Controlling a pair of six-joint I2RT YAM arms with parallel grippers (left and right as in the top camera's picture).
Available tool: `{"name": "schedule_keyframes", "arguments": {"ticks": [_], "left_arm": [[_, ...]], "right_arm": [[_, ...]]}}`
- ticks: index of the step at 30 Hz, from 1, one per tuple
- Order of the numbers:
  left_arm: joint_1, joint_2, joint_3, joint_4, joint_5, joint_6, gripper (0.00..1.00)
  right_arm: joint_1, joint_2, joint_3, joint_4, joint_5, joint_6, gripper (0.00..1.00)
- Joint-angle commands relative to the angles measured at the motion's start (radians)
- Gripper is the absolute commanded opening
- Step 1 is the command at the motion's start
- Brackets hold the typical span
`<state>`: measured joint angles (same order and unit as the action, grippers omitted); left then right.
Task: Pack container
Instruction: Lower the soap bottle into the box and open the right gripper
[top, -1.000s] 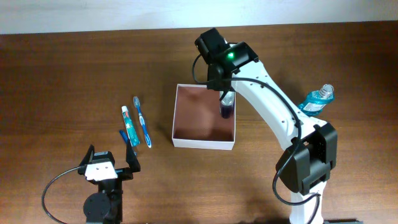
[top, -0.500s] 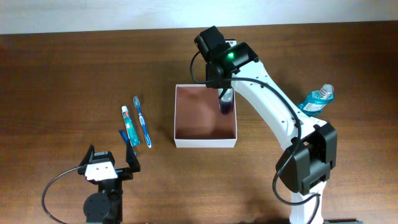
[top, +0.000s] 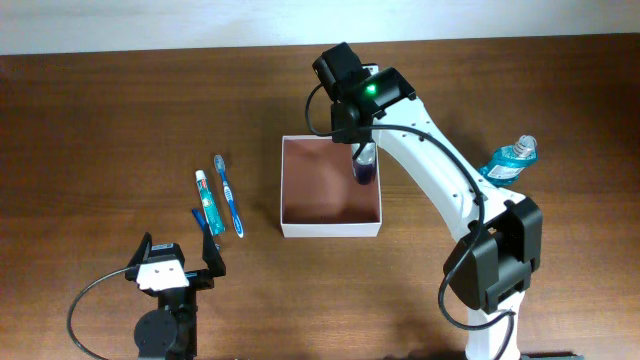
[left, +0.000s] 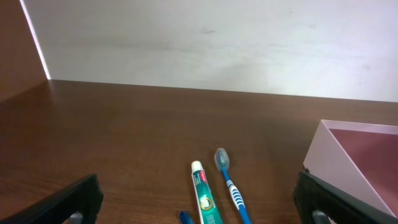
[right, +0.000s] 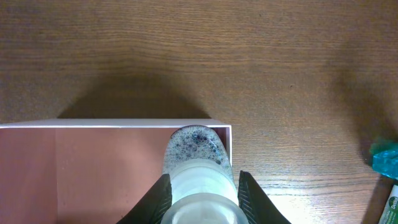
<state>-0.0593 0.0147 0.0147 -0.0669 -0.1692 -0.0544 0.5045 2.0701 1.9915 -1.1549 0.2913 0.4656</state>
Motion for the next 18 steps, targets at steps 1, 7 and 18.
{"name": "schedule_keyframes", "arguments": {"ticks": [1,7,18], "left_arm": [[0.005,-0.009,-0.005,0.002,-0.011,-0.013,0.99],[0.005,-0.009,-0.005,0.002,-0.011,-0.013,0.99],[0.005,-0.009,-0.005,0.002,-0.011,-0.013,0.99]], "right_arm": [[-0.001,-0.002,0.008,0.000,0.032,-0.009,0.27],[-0.001,0.000,-0.011,0.011,0.032,-0.004,0.27],[-0.001,0.001,-0.092,0.071,0.035,0.022,0.27]]}}
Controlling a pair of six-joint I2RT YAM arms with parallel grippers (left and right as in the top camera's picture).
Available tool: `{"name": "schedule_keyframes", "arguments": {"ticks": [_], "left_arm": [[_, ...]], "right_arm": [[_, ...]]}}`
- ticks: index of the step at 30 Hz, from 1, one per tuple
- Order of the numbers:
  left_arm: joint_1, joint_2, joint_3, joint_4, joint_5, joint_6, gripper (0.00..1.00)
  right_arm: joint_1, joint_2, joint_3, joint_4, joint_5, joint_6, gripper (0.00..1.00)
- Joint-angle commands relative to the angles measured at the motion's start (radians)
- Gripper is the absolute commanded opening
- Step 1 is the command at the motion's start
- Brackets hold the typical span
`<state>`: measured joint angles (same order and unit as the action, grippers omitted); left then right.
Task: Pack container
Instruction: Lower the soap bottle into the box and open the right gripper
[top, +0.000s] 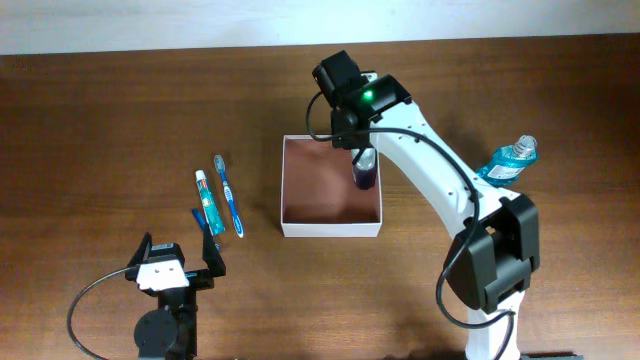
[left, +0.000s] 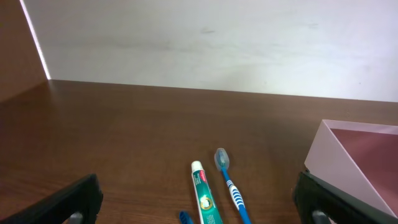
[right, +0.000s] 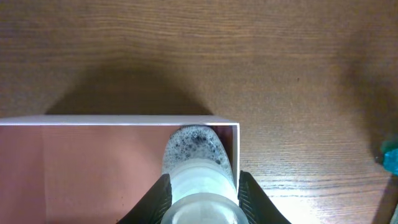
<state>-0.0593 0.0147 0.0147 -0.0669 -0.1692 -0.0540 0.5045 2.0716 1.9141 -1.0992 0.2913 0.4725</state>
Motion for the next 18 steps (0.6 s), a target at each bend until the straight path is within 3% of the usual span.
{"name": "schedule_keyframes", "arguments": {"ticks": [1,10,14,18], "left_arm": [[0.005,-0.009,-0.005,0.002,-0.011,-0.013,0.99],[0.005,-0.009,-0.005,0.002,-0.011,-0.013,0.99],[0.005,-0.009,-0.005,0.002,-0.011,-0.013,0.99],[0.005,-0.009,-0.005,0.002,-0.011,-0.013,0.99]], "right_arm": [[-0.001,0.000,-0.021,0.021,0.035,0.015,0.27],[-0.001,0.000,-0.026,0.026,0.035,0.015,0.27],[-0.001,0.000,-0.026,0.026,0.034,0.014,0.56],[-0.001,-0.001,-0.026,0.022,0.034,0.014,0.64]]}}
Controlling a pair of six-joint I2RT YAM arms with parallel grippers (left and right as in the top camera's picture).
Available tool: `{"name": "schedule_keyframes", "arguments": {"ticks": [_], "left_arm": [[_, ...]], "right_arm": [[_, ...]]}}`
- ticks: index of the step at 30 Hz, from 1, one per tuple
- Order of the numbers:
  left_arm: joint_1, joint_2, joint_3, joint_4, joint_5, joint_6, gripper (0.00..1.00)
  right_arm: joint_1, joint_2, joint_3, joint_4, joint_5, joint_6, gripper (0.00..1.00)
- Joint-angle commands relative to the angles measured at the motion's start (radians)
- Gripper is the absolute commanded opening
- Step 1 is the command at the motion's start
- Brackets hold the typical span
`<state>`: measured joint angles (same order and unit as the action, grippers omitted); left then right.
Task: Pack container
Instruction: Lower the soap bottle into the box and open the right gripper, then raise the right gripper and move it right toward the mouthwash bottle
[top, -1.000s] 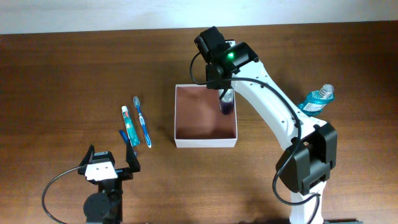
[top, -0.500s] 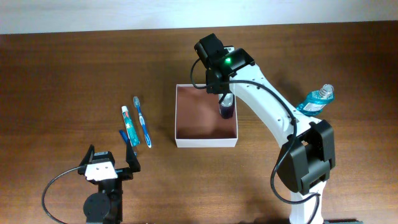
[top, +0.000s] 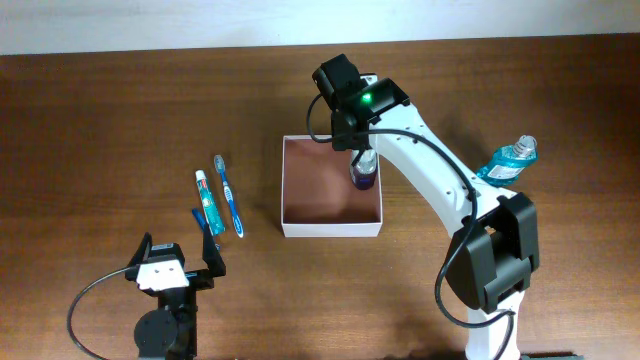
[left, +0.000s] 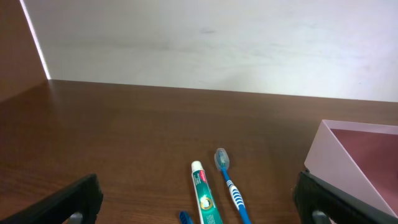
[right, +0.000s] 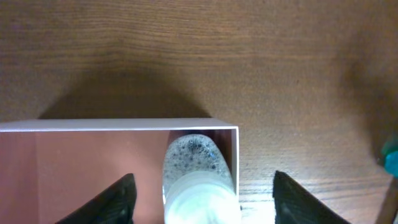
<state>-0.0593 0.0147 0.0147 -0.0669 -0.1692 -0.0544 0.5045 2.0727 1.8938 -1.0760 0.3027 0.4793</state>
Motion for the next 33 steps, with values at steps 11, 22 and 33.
{"name": "schedule_keyframes", "arguments": {"ticks": [11,22,33], "left_arm": [[0.005,-0.009,-0.005,0.002,-0.011,-0.013,0.99],[0.005,-0.009,-0.005,0.002,-0.011,-0.013,0.99],[0.005,-0.009,-0.005,0.002,-0.011,-0.013,0.99]], "right_arm": [[-0.001,-0.065,0.117,-0.148,0.023,0.006,0.71],[-0.050,-0.214,0.198,-0.278,0.029,-0.058,0.73],[-0.325,-0.247,0.197,-0.457,0.032,-0.136,0.73]]}}
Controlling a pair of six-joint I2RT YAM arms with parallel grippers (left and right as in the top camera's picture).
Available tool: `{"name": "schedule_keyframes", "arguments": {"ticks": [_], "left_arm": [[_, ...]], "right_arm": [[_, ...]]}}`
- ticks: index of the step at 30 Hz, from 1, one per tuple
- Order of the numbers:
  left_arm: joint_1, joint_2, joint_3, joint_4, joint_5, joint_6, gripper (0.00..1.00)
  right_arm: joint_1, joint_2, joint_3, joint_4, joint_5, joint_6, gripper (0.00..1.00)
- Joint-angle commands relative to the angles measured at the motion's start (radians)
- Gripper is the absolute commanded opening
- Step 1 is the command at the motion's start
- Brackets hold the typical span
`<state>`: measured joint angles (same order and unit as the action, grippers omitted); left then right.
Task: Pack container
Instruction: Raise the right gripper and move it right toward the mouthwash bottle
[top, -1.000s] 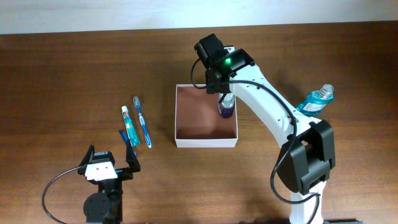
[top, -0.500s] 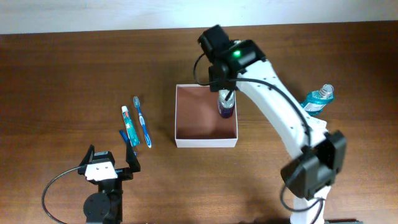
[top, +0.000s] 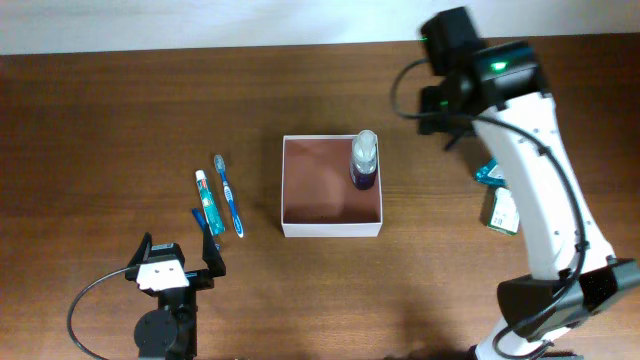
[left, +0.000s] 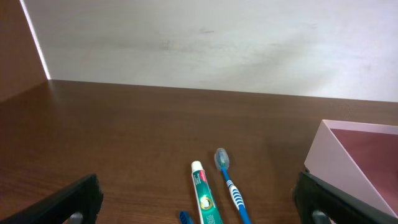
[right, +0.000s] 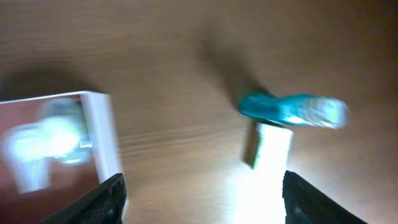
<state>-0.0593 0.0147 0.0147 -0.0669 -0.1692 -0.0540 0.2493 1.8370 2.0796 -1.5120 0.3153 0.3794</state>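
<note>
The white box (top: 331, 229) with a reddish floor stands mid-table. A clear bottle of purple liquid (top: 363, 161) stands upright in its far right corner, free of any gripper. My right gripper (top: 448, 120) hangs open and empty over the table right of the box. In the blurred right wrist view its fingers (right: 104, 200) are spread wide, with the box corner (right: 102, 134) at the left and a teal bottle (right: 291, 109) lying ahead. My left gripper (top: 180, 262) rests open near the front left.
A toothpaste tube (top: 205, 200), a blue toothbrush (top: 230, 195) and a small blue item (top: 197, 214) lie left of the box. A small green and white carton (top: 503, 210) lies by the teal bottle (top: 487, 173) at the right, partly under my right arm.
My right gripper, which stood open over the purple bottle in the box, has moved up and to the right, clear of the box. The bottle stays in the corner. The left arm is unchanged.
My right gripper was shut on the purple bottle low in the box's far right corner, and still so a moment later. Then its fingers stood open around the bottle. Now it is away to the right, and the teal bottle lies flat instead of upright.
</note>
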Motion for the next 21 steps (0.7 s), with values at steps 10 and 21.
{"name": "schedule_keyframes", "arguments": {"ticks": [10,21], "left_arm": [[0.005,-0.009,-0.005,0.002,-0.011,-0.013,0.99],[0.005,-0.009,-0.005,0.002,-0.011,-0.013,0.99]], "right_arm": [[-0.326,-0.011,-0.005,-0.044,0.018,-0.061,0.78],[-0.407,0.005,-0.068,0.000,-0.023,-0.141,0.79]]}}
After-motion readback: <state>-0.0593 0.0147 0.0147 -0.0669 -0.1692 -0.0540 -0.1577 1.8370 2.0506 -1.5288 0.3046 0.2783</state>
